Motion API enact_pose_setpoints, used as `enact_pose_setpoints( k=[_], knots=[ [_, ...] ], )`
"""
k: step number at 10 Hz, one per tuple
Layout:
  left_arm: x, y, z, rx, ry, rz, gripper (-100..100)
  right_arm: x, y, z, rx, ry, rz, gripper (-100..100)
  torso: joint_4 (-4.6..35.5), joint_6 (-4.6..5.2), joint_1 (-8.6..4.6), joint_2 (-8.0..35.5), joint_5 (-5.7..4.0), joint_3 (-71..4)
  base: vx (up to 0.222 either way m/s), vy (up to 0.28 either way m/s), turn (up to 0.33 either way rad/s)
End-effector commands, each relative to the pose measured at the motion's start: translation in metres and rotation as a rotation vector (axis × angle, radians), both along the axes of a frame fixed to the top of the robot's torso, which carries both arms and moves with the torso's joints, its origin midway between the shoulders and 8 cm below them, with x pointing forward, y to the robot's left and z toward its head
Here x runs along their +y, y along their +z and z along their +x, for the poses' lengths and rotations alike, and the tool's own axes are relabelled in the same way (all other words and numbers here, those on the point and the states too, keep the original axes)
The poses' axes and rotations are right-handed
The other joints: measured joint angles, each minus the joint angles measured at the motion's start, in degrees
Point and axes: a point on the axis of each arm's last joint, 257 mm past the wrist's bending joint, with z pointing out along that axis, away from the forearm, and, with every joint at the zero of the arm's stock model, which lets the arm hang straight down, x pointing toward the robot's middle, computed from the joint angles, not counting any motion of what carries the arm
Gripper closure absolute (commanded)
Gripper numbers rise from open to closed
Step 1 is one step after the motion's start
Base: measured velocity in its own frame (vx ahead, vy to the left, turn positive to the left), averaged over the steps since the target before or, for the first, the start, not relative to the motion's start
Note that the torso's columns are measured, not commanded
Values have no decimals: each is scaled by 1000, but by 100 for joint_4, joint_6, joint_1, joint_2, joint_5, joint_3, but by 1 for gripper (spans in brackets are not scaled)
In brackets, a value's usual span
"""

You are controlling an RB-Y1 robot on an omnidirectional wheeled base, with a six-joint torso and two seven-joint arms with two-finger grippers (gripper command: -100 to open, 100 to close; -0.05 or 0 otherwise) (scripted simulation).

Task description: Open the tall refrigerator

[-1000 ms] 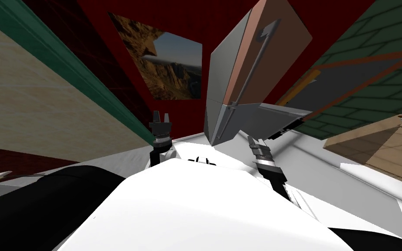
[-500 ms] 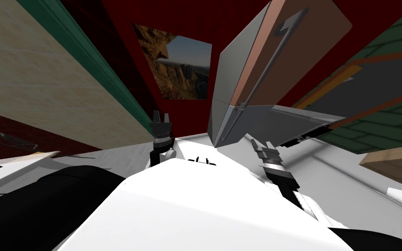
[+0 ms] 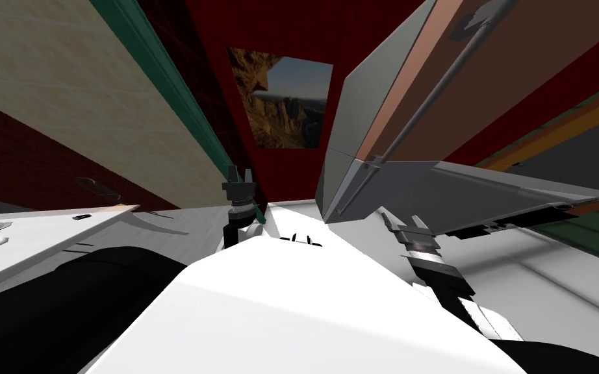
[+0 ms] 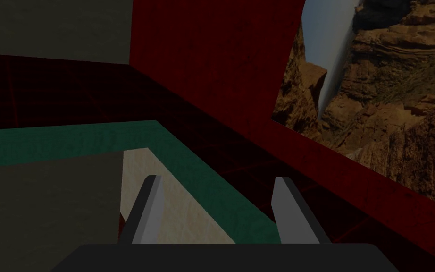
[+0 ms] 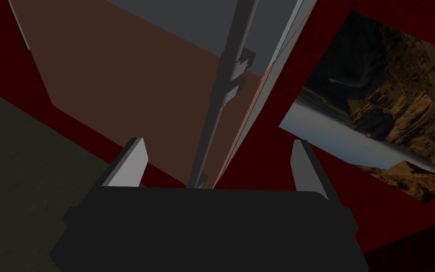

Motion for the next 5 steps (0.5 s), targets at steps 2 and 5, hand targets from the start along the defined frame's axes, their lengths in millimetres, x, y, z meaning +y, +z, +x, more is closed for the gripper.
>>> enact_pose_setpoints(
  k=[2,5],
  knots=[
    [0,0,0,0,0,0,0,-26,-2,-12,57,-68,-181,-100,0,1,0,0,0,0,3,6,208],
    [0,0,0,0,0,0,0,-63,-5,-29,135,-145,-366,-100,0,8,-2,1,0,0,3,4,226]
  ],
)
